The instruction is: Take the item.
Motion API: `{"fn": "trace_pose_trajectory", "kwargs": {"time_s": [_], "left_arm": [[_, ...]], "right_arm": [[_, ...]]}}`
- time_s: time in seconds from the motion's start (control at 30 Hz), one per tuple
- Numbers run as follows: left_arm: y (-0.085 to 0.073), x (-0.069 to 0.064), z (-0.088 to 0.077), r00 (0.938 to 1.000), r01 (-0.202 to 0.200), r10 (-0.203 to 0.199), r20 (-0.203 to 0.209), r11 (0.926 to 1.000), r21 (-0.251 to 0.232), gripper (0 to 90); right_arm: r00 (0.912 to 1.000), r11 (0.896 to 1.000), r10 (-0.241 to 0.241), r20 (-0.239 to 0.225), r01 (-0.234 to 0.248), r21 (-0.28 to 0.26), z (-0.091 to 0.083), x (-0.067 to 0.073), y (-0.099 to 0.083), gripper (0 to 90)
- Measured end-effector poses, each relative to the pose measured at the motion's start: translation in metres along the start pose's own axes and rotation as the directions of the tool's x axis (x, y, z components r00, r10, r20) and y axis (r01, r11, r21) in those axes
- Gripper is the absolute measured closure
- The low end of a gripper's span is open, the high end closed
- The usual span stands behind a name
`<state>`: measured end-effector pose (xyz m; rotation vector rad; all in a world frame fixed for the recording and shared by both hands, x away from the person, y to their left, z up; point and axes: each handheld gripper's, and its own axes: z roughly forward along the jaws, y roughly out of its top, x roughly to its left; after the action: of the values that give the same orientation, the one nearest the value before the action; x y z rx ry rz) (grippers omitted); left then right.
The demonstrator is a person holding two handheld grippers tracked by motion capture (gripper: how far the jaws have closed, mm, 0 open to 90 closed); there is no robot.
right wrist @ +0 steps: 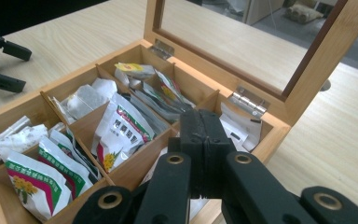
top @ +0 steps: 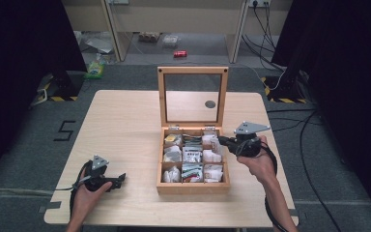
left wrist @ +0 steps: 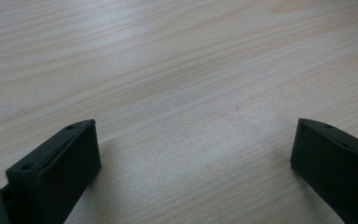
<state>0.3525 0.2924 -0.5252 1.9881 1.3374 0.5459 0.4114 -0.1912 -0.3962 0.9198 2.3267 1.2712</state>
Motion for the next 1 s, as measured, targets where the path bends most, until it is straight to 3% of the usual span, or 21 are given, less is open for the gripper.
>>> {"fn": "trace_pose_trajectory", "kwargs": {"time_s": [0.43,1.0], "left_arm": [[0.0,0.0,0.0,1.0,0.0,0.0,0.0,1.0,0.0,0.5],[0.0,0.0,0.0,1.0,0.0,0.0,0.0,1.0,0.0,0.5]], "right_arm": [[0.9985,0.996,0.04,0.037,-0.036,-0.087,-0.034,-0.012,0.004,90.0],[0.9844,0.988,0.143,0.103,-0.135,-0.079,-0.049,-0.043,-0.022,90.0]]}}
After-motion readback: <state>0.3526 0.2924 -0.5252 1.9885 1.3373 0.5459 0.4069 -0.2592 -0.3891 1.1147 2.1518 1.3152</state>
